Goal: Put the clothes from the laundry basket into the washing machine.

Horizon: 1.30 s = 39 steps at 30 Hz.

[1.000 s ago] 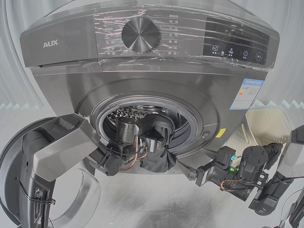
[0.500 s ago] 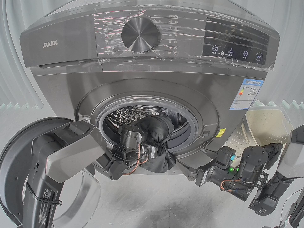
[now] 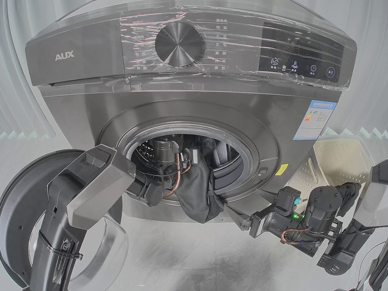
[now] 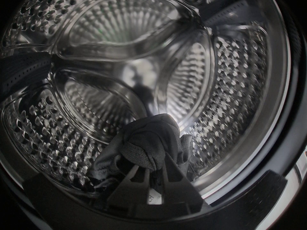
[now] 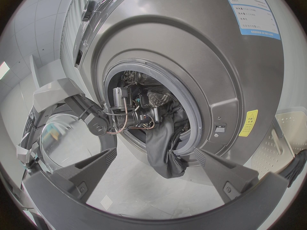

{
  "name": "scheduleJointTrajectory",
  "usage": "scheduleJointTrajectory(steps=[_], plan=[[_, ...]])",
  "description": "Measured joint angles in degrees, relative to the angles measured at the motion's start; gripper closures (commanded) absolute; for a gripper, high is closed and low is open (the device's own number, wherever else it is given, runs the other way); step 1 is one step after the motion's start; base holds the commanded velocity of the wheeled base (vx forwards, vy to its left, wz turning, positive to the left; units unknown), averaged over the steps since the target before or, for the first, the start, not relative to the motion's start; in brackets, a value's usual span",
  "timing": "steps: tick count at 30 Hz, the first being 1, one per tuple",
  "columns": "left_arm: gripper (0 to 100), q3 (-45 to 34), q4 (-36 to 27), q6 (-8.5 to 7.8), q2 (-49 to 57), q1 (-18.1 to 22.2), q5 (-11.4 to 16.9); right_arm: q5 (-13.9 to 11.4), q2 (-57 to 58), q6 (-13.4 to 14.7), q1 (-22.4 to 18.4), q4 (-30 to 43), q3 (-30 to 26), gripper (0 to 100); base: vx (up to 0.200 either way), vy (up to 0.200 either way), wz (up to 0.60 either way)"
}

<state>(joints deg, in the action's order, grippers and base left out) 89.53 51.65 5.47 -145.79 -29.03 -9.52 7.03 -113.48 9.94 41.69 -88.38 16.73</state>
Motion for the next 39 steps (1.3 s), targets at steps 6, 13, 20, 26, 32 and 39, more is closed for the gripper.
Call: scheduleJointTrajectory(steps=[6, 13, 20, 26, 32, 39], plan=[[0, 2.08, 0.84, 0.98, -1.10, 0.80, -0.82, -0.01, 0.00, 0.07, -0.02, 0.00, 0.05, 0, 0.000, 0.000, 0.00], [0, -1.63, 0.90, 1.52, 0.06, 0.30, -0.18, 0.00, 0.00, 0.07, -0.07, 0.00, 0.00, 0, 0.000, 0.000, 0.00], [0, -13.90, -0.37, 1.15, 3.45, -1.01, 3.07, -0.01, 0.00, 0.10, -0.05, 0.00, -0.05, 0, 0.000, 0.000, 0.00], [0, -20.71, -0.37, -0.11, 5.40, -2.47, 5.78, -0.01, -0.02, 0.07, 0.04, -0.02, -0.05, 0, 0.000, 0.000, 0.00], [100, -19.87, -0.28, -0.85, 4.28, -2.89, 5.86, -0.01, -0.11, 0.10, 0.00, 0.00, 0.05, 0, 0.000, 0.000, 0.00], [100, -17.37, 0.11, -0.59, 2.97, -2.94, 5.75, -0.01, -0.22, 0.07, -0.02, 0.00, 0.05, 0, 0.000, 0.000, 0.00]])
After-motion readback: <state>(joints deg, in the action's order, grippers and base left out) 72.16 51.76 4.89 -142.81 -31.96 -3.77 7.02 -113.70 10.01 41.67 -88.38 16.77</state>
